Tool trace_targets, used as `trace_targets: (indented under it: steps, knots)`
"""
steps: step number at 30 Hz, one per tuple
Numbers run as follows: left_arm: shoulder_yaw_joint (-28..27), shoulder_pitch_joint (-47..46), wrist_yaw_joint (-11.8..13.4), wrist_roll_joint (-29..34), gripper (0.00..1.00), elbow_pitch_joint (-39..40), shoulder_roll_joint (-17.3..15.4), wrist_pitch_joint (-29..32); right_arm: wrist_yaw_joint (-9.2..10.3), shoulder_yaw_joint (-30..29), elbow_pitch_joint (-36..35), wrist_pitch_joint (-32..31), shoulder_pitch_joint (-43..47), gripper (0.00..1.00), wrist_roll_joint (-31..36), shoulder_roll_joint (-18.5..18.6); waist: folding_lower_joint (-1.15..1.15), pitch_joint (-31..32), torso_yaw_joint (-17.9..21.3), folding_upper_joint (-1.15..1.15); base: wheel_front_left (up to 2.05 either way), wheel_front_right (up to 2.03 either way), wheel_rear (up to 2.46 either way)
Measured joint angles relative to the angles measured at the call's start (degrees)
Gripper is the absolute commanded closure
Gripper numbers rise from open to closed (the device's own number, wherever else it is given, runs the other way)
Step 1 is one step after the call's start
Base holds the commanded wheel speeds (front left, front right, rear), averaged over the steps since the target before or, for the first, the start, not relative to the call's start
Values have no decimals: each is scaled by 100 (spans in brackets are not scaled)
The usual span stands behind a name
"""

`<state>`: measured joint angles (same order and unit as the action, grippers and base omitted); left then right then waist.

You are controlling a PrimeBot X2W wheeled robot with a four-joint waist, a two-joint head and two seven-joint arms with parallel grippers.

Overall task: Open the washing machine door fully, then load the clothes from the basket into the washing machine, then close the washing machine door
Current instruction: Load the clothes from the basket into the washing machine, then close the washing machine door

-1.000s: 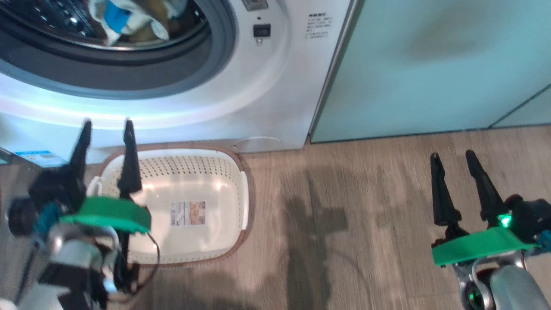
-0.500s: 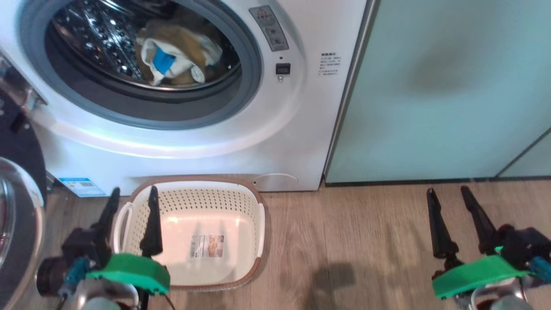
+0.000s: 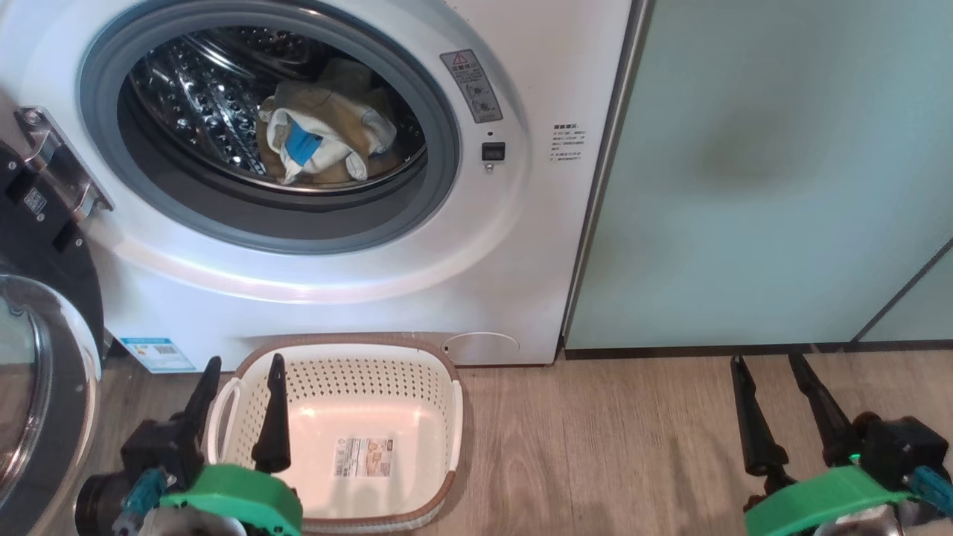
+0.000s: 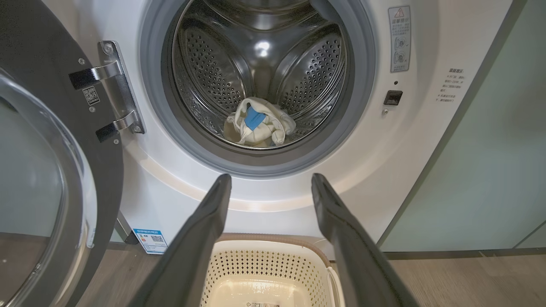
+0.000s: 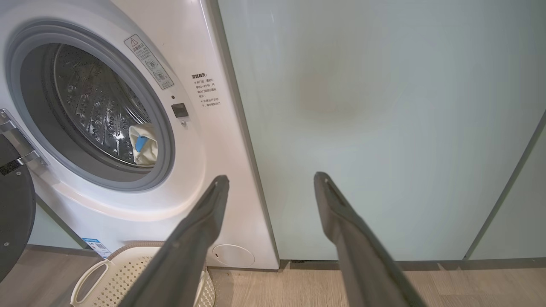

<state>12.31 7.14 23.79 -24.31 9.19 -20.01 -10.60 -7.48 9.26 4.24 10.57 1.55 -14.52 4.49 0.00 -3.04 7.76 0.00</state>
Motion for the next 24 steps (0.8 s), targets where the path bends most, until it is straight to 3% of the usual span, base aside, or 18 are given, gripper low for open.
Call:
trace_targets:
  steps: [24]
  knots:
    - [46,104,13,-47,0,51,-16,58,0,-3,-45,-46,65,0,8,-10,0,39,52,0,-6,9,-3]
